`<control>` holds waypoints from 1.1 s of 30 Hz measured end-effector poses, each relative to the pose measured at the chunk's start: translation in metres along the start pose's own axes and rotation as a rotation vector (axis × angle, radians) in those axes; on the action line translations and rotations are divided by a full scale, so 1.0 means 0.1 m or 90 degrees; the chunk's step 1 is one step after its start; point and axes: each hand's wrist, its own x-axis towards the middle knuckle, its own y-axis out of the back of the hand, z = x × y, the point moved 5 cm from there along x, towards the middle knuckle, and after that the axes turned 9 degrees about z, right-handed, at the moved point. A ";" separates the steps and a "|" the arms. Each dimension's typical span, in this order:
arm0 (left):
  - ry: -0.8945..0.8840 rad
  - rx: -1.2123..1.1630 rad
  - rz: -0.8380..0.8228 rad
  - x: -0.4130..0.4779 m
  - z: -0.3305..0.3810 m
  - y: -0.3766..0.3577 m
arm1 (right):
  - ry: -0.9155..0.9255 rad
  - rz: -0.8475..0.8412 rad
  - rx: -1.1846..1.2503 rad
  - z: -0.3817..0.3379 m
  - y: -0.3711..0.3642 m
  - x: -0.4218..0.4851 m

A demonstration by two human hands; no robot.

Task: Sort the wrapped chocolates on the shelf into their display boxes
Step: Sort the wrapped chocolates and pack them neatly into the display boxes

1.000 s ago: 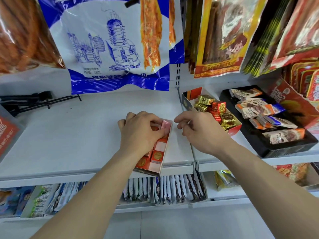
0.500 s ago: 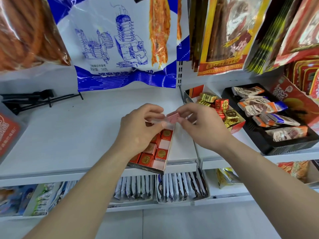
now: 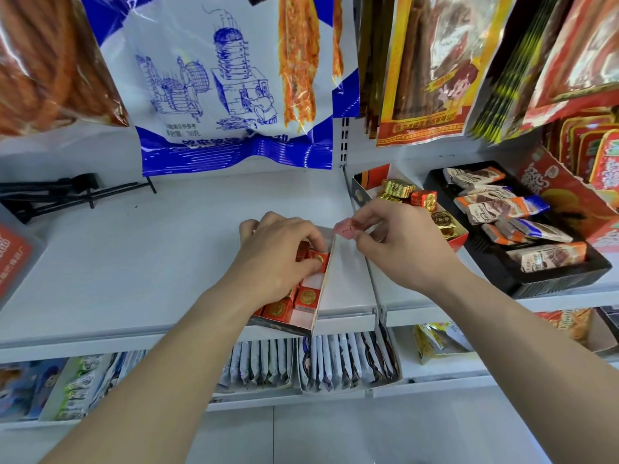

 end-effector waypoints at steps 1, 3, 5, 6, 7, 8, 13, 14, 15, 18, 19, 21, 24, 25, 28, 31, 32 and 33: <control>0.005 -0.013 0.008 0.00 0.00 0.01 | 0.000 0.001 0.003 -0.01 0.01 0.00; 0.007 -0.038 0.033 0.01 0.02 0.04 | -0.002 0.002 0.008 -0.01 0.02 0.00; 0.010 -0.074 0.055 0.02 0.04 0.08 | -0.009 0.003 0.010 -0.01 0.02 0.00; 0.020 -0.102 0.057 0.02 0.04 0.11 | -0.012 0.005 0.011 -0.01 0.03 0.00; 0.034 -0.139 0.057 0.01 0.05 0.16 | -0.014 0.008 0.012 0.00 0.03 0.00; 0.047 -0.185 0.057 0.00 0.03 0.21 | -0.017 0.010 0.014 0.00 0.03 0.01; 0.102 -0.344 -0.027 -0.14 -0.09 0.40 | -0.020 0.011 0.020 -0.01 0.04 0.01; 0.103 -0.342 -0.055 -0.18 -0.08 0.37 | -0.018 0.011 0.022 -0.01 0.04 0.01; 0.104 -0.333 -0.073 -0.22 -0.06 0.33 | -0.017 0.011 0.023 -0.02 0.03 0.00; 0.111 -0.285 -0.090 -0.29 -0.05 0.23 | -0.013 0.007 0.018 -0.05 0.01 0.00; 0.110 -0.271 -0.094 -0.29 -0.06 0.21 | -0.011 0.005 0.014 -0.06 0.00 0.00; 0.108 -0.259 -0.097 -0.30 -0.08 0.21 | -0.003 -0.002 0.005 -0.06 -0.01 -0.01; 0.113 -0.261 -0.097 -0.31 -0.13 0.23 | 0.005 -0.013 0.007 -0.06 -0.03 -0.02; 0.117 -0.262 -0.096 -0.31 -0.14 0.23 | 0.004 -0.017 0.007 -0.06 -0.03 -0.02; 0.116 -0.263 -0.098 -0.30 -0.15 0.22 | 0.000 -0.025 0.013 -0.06 -0.04 -0.03; 0.089 -0.232 -0.116 -0.31 -0.09 0.16 | 0.021 -0.025 0.001 -0.10 -0.07 -0.03; 0.079 -0.216 -0.116 -0.31 -0.07 0.14 | 0.024 -0.026 0.004 -0.12 -0.07 -0.03; 0.070 -0.208 -0.115 -0.32 -0.05 0.12 | 0.025 -0.030 0.009 -0.13 -0.08 -0.03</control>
